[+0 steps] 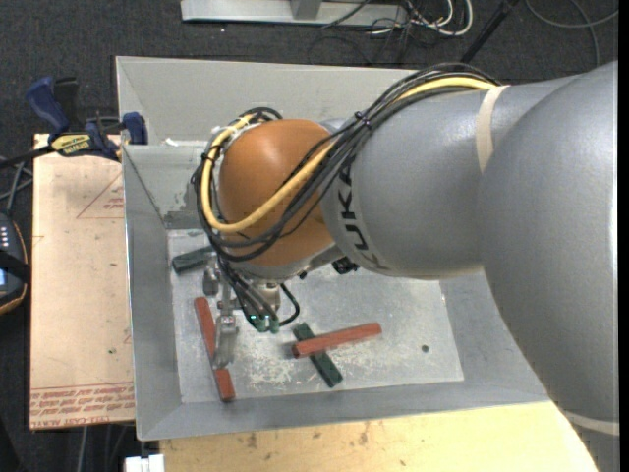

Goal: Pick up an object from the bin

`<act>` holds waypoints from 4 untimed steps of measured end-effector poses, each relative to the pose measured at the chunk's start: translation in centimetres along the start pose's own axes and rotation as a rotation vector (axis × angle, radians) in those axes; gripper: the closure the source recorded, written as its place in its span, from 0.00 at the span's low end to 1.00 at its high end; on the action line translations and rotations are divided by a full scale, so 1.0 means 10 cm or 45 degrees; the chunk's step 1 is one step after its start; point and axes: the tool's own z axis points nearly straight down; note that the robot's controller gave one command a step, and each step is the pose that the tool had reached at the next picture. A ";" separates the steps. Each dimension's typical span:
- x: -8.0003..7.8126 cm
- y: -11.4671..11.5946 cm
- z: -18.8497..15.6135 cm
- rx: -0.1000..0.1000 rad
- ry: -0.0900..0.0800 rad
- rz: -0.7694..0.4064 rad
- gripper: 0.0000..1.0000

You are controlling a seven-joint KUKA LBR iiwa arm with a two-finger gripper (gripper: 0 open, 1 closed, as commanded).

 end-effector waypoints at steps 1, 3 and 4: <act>-0.02 -0.01 -0.04 -0.002 -0.009 0.005 0.00; -0.30 -0.24 0.91 -0.001 -0.012 -0.167 0.00; -0.23 -0.21 0.96 -0.001 -0.017 -0.365 0.00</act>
Offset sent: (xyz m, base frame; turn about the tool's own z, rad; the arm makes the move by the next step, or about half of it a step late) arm 0.0717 -0.0223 -0.1026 -0.1898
